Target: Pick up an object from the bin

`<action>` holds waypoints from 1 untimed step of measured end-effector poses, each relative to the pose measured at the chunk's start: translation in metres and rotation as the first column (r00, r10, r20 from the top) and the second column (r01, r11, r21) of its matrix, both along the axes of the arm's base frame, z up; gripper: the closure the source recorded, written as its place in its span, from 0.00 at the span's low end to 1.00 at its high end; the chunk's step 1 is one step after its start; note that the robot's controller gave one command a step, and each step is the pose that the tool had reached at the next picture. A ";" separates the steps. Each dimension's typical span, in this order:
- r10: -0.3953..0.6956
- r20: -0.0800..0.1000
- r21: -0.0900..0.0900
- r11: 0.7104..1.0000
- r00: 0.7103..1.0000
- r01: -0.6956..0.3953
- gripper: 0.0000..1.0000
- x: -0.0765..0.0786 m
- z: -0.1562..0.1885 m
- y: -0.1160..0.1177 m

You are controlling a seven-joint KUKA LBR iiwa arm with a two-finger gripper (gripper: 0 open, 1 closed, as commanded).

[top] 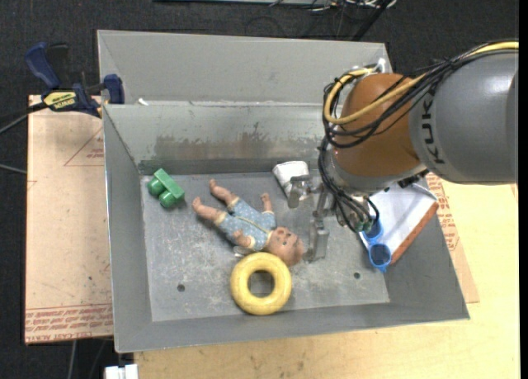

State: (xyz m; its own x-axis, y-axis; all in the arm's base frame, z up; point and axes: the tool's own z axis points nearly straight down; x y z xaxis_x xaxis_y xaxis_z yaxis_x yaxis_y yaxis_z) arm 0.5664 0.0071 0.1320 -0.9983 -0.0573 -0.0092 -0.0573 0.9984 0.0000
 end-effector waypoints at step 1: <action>0.104 -0.004 -0.001 0.995 0.995 -0.104 0.00 -0.009 -0.049 0.038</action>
Offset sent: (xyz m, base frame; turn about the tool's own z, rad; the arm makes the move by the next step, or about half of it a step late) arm 0.0036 0.0966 -0.0620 -0.1854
